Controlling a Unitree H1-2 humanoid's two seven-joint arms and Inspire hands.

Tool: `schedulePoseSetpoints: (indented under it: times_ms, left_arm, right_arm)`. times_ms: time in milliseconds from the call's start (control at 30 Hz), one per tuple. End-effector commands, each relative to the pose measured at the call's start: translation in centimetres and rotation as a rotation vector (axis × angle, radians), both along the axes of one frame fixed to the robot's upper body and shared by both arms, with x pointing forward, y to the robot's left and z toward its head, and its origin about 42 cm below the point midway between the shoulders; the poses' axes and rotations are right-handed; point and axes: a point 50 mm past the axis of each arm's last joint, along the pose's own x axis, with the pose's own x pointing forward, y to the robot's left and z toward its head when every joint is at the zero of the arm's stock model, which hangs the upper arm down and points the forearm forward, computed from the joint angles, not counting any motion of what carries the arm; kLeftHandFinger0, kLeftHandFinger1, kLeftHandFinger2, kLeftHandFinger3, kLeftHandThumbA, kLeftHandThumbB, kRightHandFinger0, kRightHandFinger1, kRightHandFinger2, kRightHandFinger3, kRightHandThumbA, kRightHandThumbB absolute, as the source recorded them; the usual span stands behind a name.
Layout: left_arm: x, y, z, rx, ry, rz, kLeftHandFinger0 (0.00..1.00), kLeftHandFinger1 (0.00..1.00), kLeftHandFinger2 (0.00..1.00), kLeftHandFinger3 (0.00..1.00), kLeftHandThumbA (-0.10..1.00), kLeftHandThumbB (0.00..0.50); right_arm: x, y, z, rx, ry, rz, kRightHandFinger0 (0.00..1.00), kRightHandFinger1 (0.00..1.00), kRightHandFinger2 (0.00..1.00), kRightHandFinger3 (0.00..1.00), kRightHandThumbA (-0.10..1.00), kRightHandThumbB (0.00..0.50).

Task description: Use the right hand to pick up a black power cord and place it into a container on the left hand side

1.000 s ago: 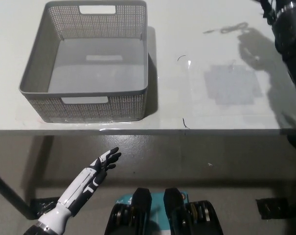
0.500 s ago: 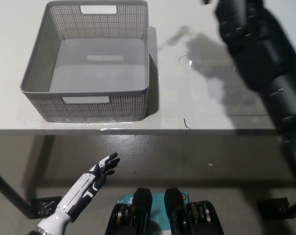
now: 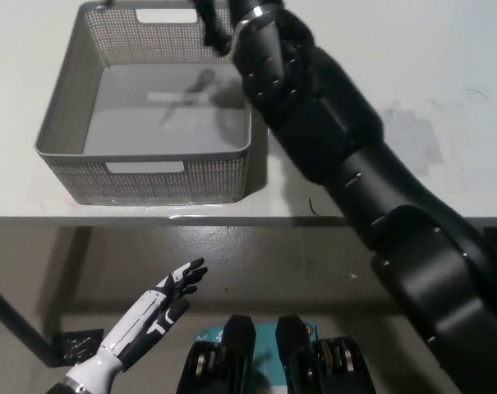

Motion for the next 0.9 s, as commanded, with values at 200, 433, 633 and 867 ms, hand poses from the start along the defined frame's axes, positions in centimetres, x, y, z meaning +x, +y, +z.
schedulePoseSetpoints:
  times_ms: [200,433,633,867]
  left_arm:
    - [1.4,-0.4,2.0,0.046,-0.068,-0.057,1.0,1.0,1.0,1.0,0.98,0.475]
    - [2.1,-0.6,2.6,0.066,-0.104,-0.076,1.0,1.0,1.0,1.0,0.98,0.456]
    - [2.7,-0.8,3.3,0.082,-0.105,-0.1,1.0,1.0,1.0,1.0,0.97,0.466]
    - [2.9,-1.3,3.3,0.084,-0.103,-0.115,1.0,1.0,1.0,1.0,0.96,0.45]
  right_arm:
    - [-0.3,2.1,1.1,0.041,-0.016,0.001,0.0,0.28,0.69,0.64,-0.1,0.18]
    - [0.3,2.0,-4.5,-0.046,0.098,0.003,0.05,0.4,0.72,0.74,-0.1,0.201]
    - [1.7,0.1,-5.1,-0.241,0.332,0.044,1.0,1.0,1.0,1.0,0.74,0.496]
    - [2.1,-1.7,-4.8,-0.251,0.348,0.041,1.0,1.0,1.0,1.0,1.0,0.5]
